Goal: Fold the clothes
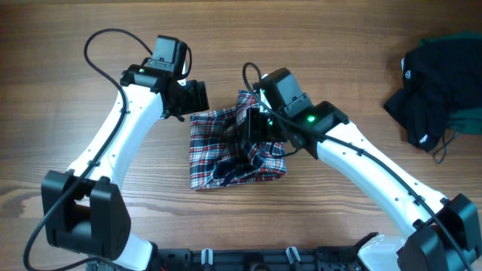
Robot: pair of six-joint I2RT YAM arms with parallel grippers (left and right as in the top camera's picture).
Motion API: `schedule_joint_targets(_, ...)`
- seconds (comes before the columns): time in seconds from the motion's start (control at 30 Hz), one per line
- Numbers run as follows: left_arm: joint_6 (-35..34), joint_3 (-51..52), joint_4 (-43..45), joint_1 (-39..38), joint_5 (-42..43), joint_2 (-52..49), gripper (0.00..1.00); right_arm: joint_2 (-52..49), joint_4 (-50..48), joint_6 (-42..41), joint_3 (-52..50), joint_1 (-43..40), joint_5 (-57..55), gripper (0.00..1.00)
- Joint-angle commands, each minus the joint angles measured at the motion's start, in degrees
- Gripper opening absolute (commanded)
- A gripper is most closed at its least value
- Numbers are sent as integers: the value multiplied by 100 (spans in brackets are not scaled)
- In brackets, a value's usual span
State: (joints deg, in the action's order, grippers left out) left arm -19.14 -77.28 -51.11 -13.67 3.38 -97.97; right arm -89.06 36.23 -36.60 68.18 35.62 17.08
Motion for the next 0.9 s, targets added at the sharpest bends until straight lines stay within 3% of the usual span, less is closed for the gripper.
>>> schedule_joint_targets(0.0,26,-42,-44,271,-175,-28,79,-66,-157,-245,109,212,223,4)
schedule_joint_targets(0.37,31,-42,-179,651,-155,-28,79,-741,-817,-461,107,647,597,5)
schedule_joint_targets(0.5,31,-42,-195,651,-155,-28,79,-1003,-977,-503,107,905,614,10)
schedule_joint_targets(0.53,31,-42,-192,651,-155,-28,79,-1040,-994,-525,109,973,610,15)
schedule_joint_targets(0.63,31,-42,-192,651,-155,-28,80,-1115,-1047,-514,109,1189,520,57)
schedule_joint_targets(0.7,31,-42,-195,651,-155,-28,80,-1115,-1047,-518,107,1272,387,70)
schedule_joint_targets(0.77,31,-42,-195,651,-155,-28,80,-1115,-1045,-518,109,1298,374,92)
schedule_joint_targets(0.87,31,-42,-197,651,-153,-31,80,-1113,-1045,-522,109,1298,376,95)
